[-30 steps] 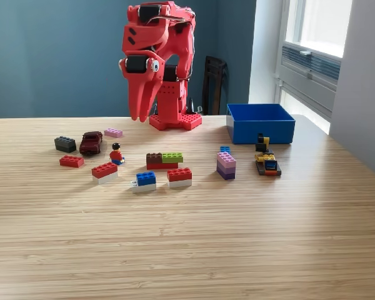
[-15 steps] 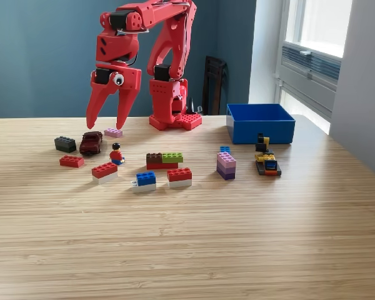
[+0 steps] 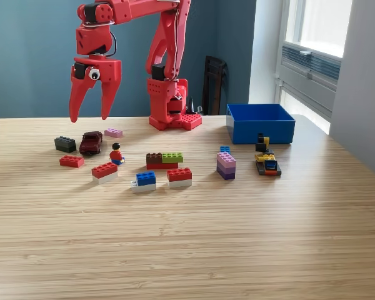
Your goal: Grasp a lego block and put it in the bin.
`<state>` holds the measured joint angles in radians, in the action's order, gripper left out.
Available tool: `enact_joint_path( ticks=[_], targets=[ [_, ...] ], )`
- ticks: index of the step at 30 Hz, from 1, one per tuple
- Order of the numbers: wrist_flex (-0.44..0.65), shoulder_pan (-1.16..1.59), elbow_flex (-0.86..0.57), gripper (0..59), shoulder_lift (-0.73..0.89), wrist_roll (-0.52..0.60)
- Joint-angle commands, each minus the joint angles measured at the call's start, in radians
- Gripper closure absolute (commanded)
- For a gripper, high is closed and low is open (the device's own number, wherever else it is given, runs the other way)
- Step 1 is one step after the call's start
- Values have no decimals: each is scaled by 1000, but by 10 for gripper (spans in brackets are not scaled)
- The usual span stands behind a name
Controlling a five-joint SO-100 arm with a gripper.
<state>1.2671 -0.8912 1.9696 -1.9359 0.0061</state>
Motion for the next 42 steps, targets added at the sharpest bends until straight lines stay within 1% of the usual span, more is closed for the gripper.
enact_joint_path(
  ticks=[1,6,19,25,29,37,42],
  targets=[
    [61,-55,-135,290,23,-43],
    [74,-103,-183,292,67,-80],
    [91,-201,-270,288,206,-218],
    [92,-239,-321,286,253,-259],
    [89,-244,-336,286,288,-267],
    [77,-201,-341,290,391,-245],
    [75,-175,-402,287,462,-221]
  ],
)
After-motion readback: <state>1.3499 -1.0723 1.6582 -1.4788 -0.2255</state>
